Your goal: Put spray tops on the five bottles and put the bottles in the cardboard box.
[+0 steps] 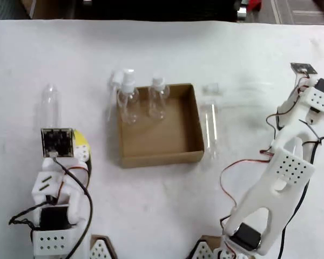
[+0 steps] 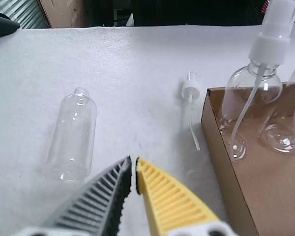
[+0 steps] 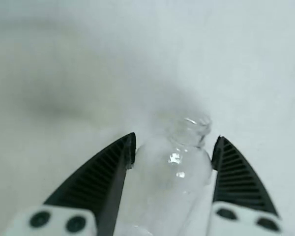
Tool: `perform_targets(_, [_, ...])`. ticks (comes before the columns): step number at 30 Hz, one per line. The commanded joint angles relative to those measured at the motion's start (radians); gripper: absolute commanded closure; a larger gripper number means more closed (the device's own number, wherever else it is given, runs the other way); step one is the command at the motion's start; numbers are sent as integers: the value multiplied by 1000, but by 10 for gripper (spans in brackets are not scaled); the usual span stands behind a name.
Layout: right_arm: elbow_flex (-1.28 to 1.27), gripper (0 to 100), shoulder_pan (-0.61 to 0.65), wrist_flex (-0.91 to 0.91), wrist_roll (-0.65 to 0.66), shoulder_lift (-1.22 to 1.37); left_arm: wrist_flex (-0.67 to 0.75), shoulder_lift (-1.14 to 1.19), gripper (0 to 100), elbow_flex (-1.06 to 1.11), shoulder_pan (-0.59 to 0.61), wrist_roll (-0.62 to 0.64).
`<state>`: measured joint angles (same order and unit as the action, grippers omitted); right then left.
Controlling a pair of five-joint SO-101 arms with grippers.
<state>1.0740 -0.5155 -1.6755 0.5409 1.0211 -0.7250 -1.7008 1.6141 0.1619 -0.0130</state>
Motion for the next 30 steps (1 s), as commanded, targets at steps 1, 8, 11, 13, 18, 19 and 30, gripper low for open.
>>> perform_targets(1, [54, 754, -13, -47, -15, -22, 5, -4, 976, -60, 8, -9])
perform_targets(8, [52, 710, -28, -50, -81, -27, 5, -4, 976, -60, -18, -11])
perform_targets(11, [35, 709, -39, -53, -103, -67, 3, -4, 976, -60, -18, -11])
perform_targets(13, [-12, 709, -48, -53, -127, -120, 3, -4, 976, -60, -18, -11])
perform_targets(18, [-275, 710, -38, -50, -138, -269, 3, -4, 976, -60, -18, -11])
perform_targets(19, [-321, 711, -27, -48, -140, -289, 3, -4, 976, -60, -18, -11])
perform_targets(30, [-376, 711, -16, 10, -212, -292, 2, -4, 976, -60, -18, -11])
